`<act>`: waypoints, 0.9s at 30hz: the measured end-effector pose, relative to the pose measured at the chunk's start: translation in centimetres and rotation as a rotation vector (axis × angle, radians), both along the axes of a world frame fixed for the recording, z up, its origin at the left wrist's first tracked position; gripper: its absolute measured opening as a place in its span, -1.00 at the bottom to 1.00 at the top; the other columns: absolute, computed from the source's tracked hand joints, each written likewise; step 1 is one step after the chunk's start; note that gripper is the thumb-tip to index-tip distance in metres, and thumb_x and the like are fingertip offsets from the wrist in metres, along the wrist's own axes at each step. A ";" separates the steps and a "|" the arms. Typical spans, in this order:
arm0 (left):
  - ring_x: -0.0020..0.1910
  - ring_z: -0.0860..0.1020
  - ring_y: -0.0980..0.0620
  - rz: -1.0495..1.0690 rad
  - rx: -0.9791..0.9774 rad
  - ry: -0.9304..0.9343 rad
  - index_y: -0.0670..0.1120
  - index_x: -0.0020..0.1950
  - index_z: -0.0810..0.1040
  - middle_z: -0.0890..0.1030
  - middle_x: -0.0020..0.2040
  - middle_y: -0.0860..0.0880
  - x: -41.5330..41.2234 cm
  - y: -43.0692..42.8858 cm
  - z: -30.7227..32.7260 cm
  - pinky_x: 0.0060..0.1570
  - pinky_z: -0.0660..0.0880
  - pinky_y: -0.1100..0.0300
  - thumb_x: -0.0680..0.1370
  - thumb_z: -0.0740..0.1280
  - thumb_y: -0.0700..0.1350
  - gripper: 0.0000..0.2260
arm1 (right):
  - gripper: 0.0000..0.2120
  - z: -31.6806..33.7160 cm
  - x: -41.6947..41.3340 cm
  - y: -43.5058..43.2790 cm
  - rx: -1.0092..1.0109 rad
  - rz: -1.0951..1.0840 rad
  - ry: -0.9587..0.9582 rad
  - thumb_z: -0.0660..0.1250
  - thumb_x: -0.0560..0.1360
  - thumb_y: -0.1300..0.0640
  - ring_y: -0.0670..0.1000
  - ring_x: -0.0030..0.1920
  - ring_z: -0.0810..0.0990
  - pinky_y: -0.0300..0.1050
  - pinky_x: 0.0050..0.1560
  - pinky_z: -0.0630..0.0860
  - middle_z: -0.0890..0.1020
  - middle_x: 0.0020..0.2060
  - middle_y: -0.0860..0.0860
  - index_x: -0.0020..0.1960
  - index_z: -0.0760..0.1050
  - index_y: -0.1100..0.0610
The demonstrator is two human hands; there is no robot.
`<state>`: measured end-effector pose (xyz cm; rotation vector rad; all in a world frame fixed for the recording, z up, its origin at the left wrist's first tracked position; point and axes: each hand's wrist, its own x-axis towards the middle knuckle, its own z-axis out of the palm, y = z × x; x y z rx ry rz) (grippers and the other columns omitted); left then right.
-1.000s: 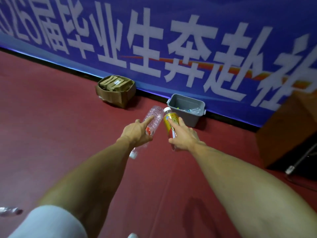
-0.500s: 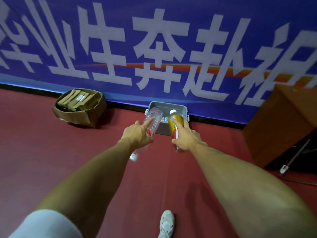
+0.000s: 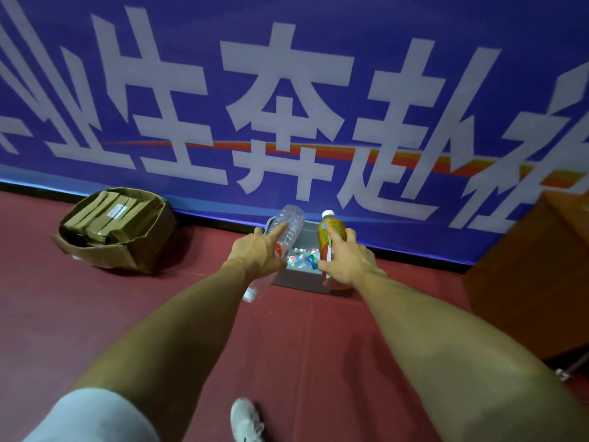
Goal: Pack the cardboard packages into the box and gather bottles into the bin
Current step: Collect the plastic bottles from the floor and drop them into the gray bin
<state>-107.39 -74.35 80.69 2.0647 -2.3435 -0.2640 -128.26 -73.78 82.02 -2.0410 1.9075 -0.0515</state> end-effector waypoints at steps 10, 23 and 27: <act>0.11 0.57 -0.19 -0.073 0.027 -0.004 0.20 0.61 -0.10 0.42 0.29 -0.20 2.0 -19.5 -1.8 0.06 0.56 -0.05 0.55 0.32 0.23 -0.21 | -0.14 -2.6 2.3 -17.5 -0.016 -0.039 0.013 0.42 0.50 -0.05 0.24 0.25 0.48 0.12 0.21 0.49 0.15 0.42 0.13 0.60 -0.05 -0.08; 0.09 0.57 -0.17 -0.068 0.089 0.008 0.23 0.60 -0.13 0.43 0.26 -0.17 0.4 -35.2 -4.0 0.02 0.54 -0.03 0.58 0.29 0.22 -0.25 | -0.16 -5.3 2.0 -34.2 0.065 -0.035 -0.057 0.42 0.51 -0.02 0.27 0.29 0.44 0.16 0.25 0.48 0.10 0.46 0.13 0.59 -0.04 -0.08; 0.30 0.47 -0.20 -0.031 0.128 -0.007 0.25 0.60 -0.18 0.33 0.42 -0.20 -0.3 -39.6 -4.1 0.16 0.50 -0.09 0.56 0.32 0.23 -0.20 | -0.12 -5.9 1.3 -40.0 0.121 -0.020 -0.140 0.42 0.52 -0.06 0.30 0.36 0.38 0.23 0.32 0.44 0.01 0.50 0.13 0.60 -0.11 -0.12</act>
